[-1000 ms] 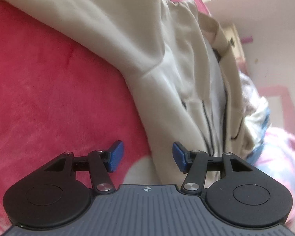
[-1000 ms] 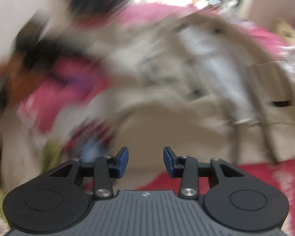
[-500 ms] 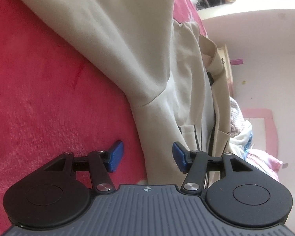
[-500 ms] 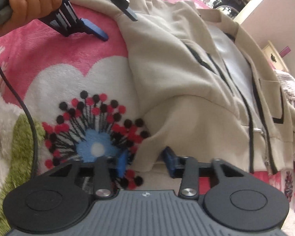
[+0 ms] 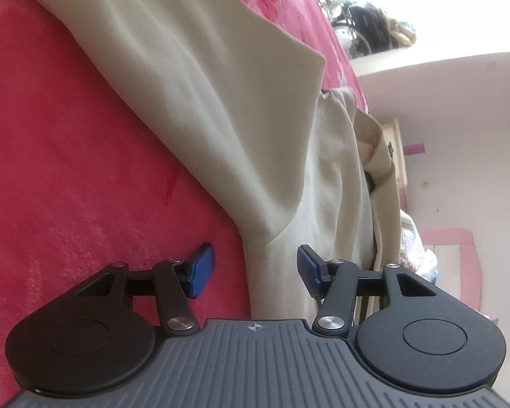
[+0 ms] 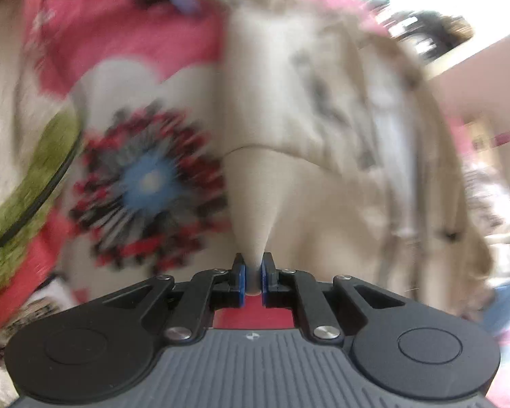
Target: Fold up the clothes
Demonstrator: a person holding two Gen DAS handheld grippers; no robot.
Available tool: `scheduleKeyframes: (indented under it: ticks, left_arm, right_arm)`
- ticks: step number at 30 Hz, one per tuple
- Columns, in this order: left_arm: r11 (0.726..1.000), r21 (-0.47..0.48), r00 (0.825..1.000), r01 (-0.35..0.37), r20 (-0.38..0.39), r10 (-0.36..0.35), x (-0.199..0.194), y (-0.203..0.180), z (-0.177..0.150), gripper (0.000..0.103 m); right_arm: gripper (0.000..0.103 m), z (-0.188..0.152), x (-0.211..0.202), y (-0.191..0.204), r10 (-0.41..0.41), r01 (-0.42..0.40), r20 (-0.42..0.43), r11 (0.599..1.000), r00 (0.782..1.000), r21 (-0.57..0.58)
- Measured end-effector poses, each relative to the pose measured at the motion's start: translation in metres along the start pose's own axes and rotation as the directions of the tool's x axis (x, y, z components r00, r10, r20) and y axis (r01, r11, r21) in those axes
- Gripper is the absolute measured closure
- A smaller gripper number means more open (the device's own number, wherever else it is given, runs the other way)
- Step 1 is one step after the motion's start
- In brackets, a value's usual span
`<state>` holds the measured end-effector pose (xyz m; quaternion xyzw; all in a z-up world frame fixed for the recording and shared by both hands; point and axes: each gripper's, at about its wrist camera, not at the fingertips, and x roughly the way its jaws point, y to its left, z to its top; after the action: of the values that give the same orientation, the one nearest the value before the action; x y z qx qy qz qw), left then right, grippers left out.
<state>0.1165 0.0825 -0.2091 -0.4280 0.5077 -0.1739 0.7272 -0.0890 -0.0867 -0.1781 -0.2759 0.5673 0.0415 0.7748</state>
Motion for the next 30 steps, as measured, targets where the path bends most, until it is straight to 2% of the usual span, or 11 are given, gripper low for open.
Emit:
scheduleKeyframes:
  ticks: [2, 6, 9, 12, 15, 17, 22, 24, 25, 27, 30]
  left_arm:
    - [1.000, -0.019, 1.000, -0.001, 0.025, 0.002, -0.006, 0.003, 0.002, 0.049]
    - [0.997, -0.073, 0.997, -0.005, 0.077, 0.010, -0.010, 0.006, 0.008, 0.049]
    - [0.997, -0.076, 0.996, -0.017, 0.090, 0.024, -0.011, 0.005, 0.010, 0.049]
    - [0.999, -0.022, 0.997, -0.034, 0.071, 0.035, -0.014, -0.007, 0.007, 0.049]
    - [0.993, 0.111, 0.998, -0.034, 0.058, 0.028, -0.024, -0.033, -0.002, 0.049]
    - [0.980, 0.199, 0.997, -0.025, 0.070, 0.011, -0.031, -0.053, -0.007, 0.049]
    - [0.955, 0.296, 0.996, -0.035, 0.089, 0.009, 0.009, -0.078, 0.022, 0.049]
    - [0.942, 0.334, 0.995, -0.040, 0.096, 0.008, 0.026, -0.088, 0.034, 0.049]
    - [0.935, 0.353, 0.995, -0.042, 0.100, 0.007, 0.034, -0.093, 0.039, 0.049]
    - [0.921, 0.388, 0.994, -0.048, 0.107, 0.007, 0.050, -0.102, 0.051, 0.049]
    - [0.927, 0.368, 0.994, -0.071, 0.098, 0.038, 0.072, -0.082, 0.061, 0.049]
  right_arm:
    - [0.090, 0.001, 0.009, 0.001, 0.021, -0.021, -0.024, 1.000, 0.999, 0.020]
    - [0.076, -0.006, -0.002, -0.036, 0.173, -0.170, 0.008, 0.957, 0.985, 0.235]
    - [0.070, -0.024, -0.009, -0.069, 0.290, -0.288, 0.058, 0.867, 0.955, 0.407]
    - [0.070, -0.043, -0.019, -0.100, 0.337, -0.367, 0.157, 0.765, 0.928, 0.529]
    - [0.070, -0.055, -0.028, -0.135, 0.341, -0.451, 0.296, 0.635, 0.892, 0.628]
    - [0.070, -0.057, -0.032, -0.158, 0.305, -0.485, 0.377, 0.575, 0.875, 0.659]
    - [0.064, -0.013, -0.028, -0.223, 0.253, -0.553, 0.504, 0.539, 0.826, 0.636]
    - [0.062, 0.020, -0.017, -0.246, 0.237, -0.590, 0.561, 0.526, 0.794, 0.613]
    - [0.060, 0.038, -0.009, -0.258, 0.238, -0.620, 0.593, 0.505, 0.769, 0.601]
    - [0.060, 0.071, 0.017, -0.278, 0.242, -0.658, 0.626, 0.443, 0.742, 0.609]
    - [0.055, 0.117, 0.067, -0.312, 0.269, -0.708, 0.655, 0.304, 0.706, 0.637]
